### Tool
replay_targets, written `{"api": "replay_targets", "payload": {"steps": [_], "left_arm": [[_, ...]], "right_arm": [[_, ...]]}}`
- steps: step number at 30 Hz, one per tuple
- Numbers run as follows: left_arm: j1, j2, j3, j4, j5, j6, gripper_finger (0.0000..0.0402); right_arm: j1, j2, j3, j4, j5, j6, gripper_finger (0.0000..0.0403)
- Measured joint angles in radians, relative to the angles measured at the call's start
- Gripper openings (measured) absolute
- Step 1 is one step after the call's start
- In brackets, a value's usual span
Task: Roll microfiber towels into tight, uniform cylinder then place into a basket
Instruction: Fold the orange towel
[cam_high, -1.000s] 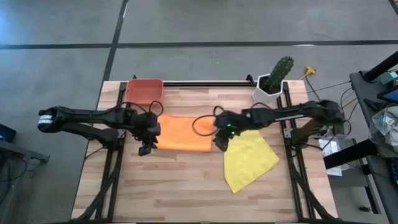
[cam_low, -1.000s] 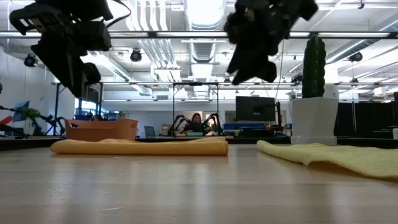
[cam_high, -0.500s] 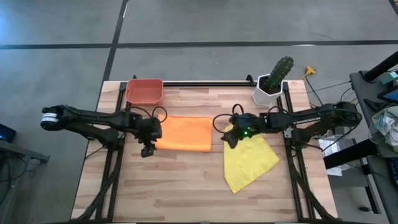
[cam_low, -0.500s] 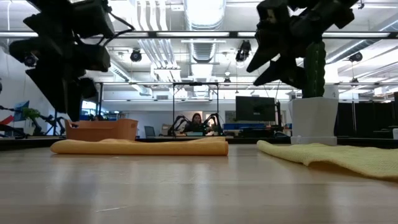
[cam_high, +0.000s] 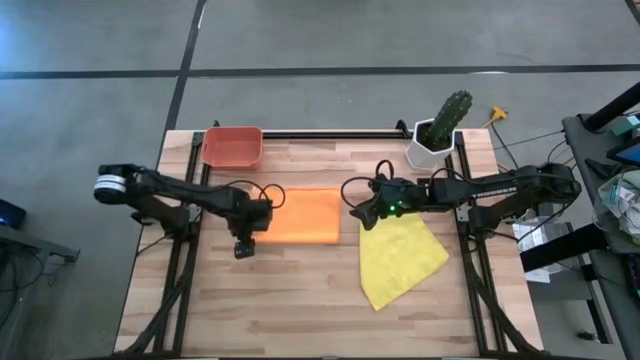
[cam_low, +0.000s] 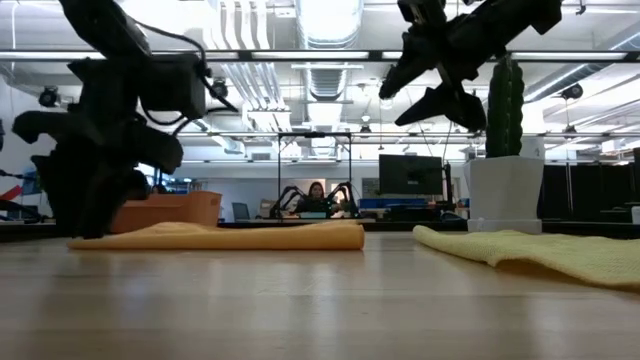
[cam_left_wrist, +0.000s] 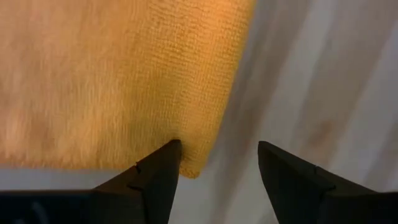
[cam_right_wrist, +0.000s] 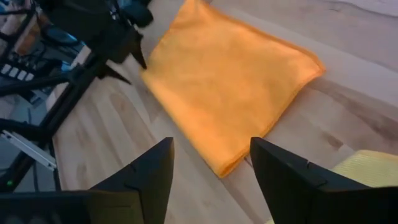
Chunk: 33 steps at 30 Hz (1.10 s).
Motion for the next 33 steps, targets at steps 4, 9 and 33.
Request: {"api": "replay_targets", "payload": {"steps": [4,9,33], "left_arm": [[0.0,0.071,0.002,0.005,0.106,0.006,0.0203],[0.0,0.08,0.0,0.003,0.132,0.025,0.0202],[-0.026,0.061,0.006,0.333,0.116,-0.406,0.0202]], "right_arm": [[-0.001,0.0,0.001,0.005,0.02,0.023,0.0205],[-0.002,0.0,0.001,0.007,0.02,0.092,0.0205],[-0.063,0.039,0.513,-0.491,0.054,-0.372,0.0192]]}}
